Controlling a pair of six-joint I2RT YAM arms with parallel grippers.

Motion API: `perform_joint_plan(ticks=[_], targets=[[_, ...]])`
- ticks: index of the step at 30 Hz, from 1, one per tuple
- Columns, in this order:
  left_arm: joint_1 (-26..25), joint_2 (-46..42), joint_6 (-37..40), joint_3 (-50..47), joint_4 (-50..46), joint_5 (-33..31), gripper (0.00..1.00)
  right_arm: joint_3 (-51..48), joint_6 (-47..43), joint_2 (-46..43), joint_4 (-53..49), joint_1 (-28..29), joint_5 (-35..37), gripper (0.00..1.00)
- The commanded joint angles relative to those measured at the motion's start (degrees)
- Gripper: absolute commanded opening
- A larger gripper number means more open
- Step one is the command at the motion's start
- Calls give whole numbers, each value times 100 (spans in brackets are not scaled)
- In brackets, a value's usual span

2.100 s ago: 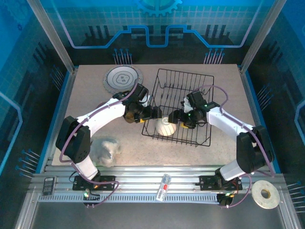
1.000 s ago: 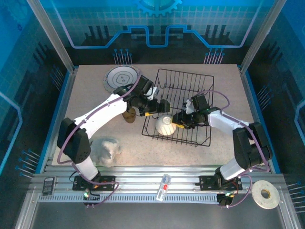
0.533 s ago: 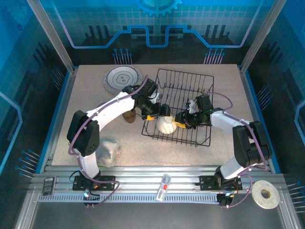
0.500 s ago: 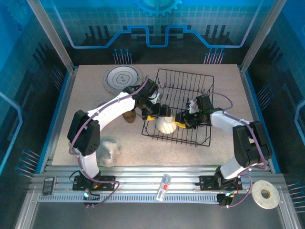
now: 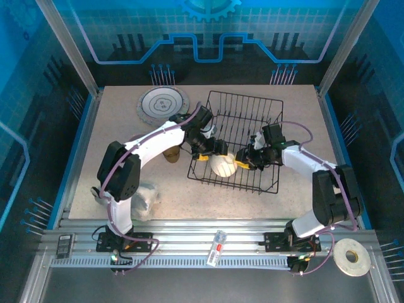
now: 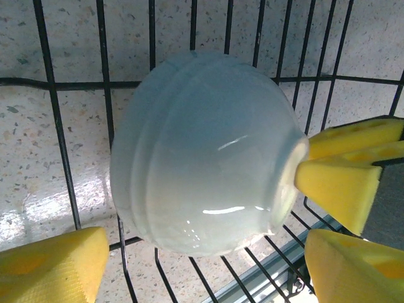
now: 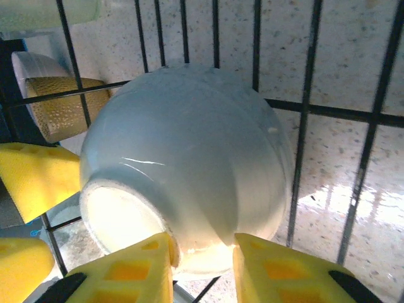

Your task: Unload the mixed dishes from the dish rack

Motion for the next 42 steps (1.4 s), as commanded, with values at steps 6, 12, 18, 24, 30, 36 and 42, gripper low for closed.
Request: perform_joint_plan(ticks=[6, 12, 18, 24, 30, 36, 42], targets=[[40, 262, -121, -125, 55, 55, 82, -407, 7, -31, -962, -93, 1354, 32], [42, 314, -146, -310, 205, 121, 75, -230, -127, -288, -1037, -31, 1339, 41], [45, 319, -190, -450, 497, 350, 75, -318, -163, -229, -1097, -31, 1378, 41], [43, 397, -182, -494, 621, 405, 77, -388, -148, 1, -974, -30, 1347, 40], [40, 536, -195, -474, 806, 535, 77, -276, -151, 174, -970, -44, 1336, 40], [53, 664, -326, -506, 1366, 1012, 75, -187, -147, 317, -920, -47, 1294, 39], [171, 369, -828, -936, 2320, 1551, 65, -38, -183, 357, -928, -102, 1219, 39]])
